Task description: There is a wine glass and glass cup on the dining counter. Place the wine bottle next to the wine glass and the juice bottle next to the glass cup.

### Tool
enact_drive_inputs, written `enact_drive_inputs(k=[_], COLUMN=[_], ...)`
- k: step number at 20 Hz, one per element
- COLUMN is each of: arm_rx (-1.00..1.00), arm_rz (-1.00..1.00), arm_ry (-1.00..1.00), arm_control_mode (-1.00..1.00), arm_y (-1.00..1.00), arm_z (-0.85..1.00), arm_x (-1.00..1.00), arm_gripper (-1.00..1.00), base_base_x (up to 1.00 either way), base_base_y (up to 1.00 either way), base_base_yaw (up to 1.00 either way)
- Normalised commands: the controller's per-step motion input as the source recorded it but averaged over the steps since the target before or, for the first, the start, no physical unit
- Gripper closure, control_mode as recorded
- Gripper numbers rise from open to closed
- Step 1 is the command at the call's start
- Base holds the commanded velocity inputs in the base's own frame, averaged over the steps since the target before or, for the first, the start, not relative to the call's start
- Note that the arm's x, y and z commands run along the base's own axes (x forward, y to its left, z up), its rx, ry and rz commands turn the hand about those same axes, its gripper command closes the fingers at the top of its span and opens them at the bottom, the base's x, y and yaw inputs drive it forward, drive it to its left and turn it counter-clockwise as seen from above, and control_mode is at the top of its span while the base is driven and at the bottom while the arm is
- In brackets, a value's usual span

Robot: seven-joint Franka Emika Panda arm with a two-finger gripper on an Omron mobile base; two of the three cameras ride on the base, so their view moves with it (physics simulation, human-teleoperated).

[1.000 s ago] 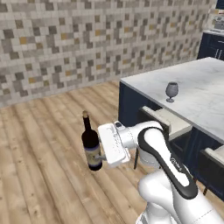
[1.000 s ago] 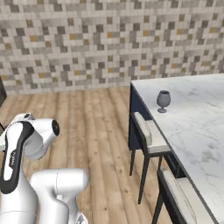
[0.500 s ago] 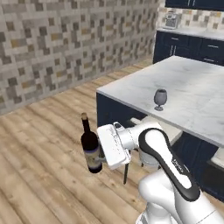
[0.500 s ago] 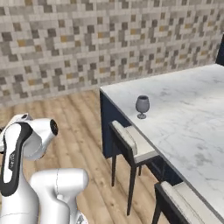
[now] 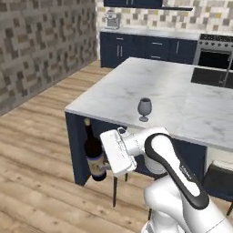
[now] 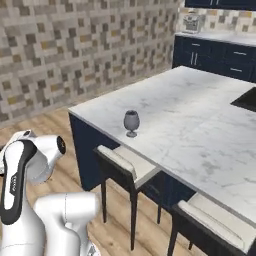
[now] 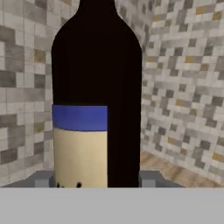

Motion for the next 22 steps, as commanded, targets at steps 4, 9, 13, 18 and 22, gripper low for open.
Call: enact_drive_inputs(k=[4,9,13,18,22], arm_rx=[0.00,0.00,0.00,0.00,0.00], arm_rz=[0.00,0.00,0.00,0.00,0.00], arm_ry=[0.00,0.00,0.00,0.00,0.00], arm_control_mode=[1.00,1.00,1.00,1.00,1.00], arm_y=[0.00,0.00,0.00,0.00,0.00], arm_z=[0.00,0.00,0.00,0.00,0.00], arm_x=[0.00,0.00,0.00,0.00,0.00], arm_gripper=[1.00,1.00,1.00,1.00,1.00], base_base_x=[0.38,0.35,0.57,0.58,0.52], base_base_y=[0.21,0.07,0.31,0.52,0.44], base_base_yaw=[-0.71,-0.65,-0.49,-0.14,-0.10])
